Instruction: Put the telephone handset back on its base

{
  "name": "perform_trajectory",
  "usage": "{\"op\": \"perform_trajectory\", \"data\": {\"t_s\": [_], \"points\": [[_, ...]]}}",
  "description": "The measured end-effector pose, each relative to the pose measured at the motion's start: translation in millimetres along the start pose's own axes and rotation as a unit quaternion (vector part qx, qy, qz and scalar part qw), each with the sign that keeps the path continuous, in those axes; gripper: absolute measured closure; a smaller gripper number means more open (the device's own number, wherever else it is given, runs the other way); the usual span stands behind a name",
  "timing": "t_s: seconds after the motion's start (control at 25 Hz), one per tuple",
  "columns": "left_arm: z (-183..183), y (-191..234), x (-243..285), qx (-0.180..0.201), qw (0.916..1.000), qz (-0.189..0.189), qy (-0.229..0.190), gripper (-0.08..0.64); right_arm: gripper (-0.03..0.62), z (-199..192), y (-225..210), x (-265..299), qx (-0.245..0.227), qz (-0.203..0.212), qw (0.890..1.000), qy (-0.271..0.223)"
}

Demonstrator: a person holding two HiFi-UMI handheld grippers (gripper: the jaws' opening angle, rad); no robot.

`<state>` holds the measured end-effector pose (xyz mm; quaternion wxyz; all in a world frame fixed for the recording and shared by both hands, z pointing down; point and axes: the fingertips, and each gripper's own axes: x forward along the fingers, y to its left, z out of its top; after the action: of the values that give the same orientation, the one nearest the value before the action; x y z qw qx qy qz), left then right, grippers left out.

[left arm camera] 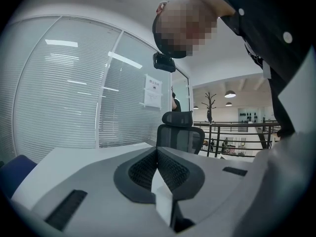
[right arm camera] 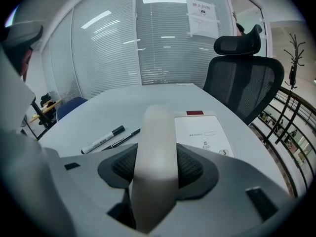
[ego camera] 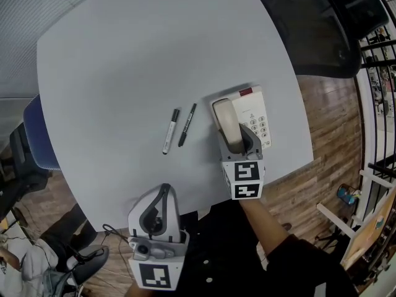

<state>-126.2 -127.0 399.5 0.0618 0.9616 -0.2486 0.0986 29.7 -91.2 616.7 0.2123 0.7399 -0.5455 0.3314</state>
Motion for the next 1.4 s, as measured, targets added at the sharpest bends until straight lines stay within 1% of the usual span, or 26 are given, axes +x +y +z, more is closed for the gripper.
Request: {"op": "perform_trajectory", "data": {"t_s": [0.16,0.48,0.6,0.64,0.72,0.96,1.24,1.4], "points": [[-3.0,-4.0,0.8,0.000,1.0000,-0.001,0.004,0.546,0.364,1.0,1.5,1.9,-0.004,0.001,1.000,-0.008],[-2.9,-11.0,0.7,0.001,1.0000,-0.003,0.005,0.546,0.363,3.0,2.7,0.8,-0.013,-0.013,1.000,-0.022],[-4.4,-13.3,0.8,0.001,1.0000,-0.005,0.006,0.546,0.356,4.6,2.5,-0.4,-0.029,-0.019,0.999,-0.035],[-5.3,-14.0,1.0,0.001,1.0000,-0.005,0.007,0.546,0.345,5.5,3.1,-1.3,-0.038,-0.019,0.998,-0.040],[-6.9,-15.7,1.9,0.000,0.9999,-0.007,0.009,0.546,0.327,6.7,6.0,-2.6,-0.048,-0.010,0.998,-0.047],[-4.9,-21.5,7.0,0.001,0.9999,-0.015,0.004,0.546,0.319,9.1,8.5,-8.5,-0.048,0.006,0.997,-0.056],[1.7,-27.1,9.6,0.005,0.9997,-0.022,-0.005,0.546,0.322,35.7,5.7,-35.9,-0.051,0.025,0.994,-0.097],[11.1,-32.5,12.0,0.008,0.9995,-0.026,-0.017,0.546,0.369,53.5,5.3,-56.4,-0.067,0.039,0.989,-0.126]]}}
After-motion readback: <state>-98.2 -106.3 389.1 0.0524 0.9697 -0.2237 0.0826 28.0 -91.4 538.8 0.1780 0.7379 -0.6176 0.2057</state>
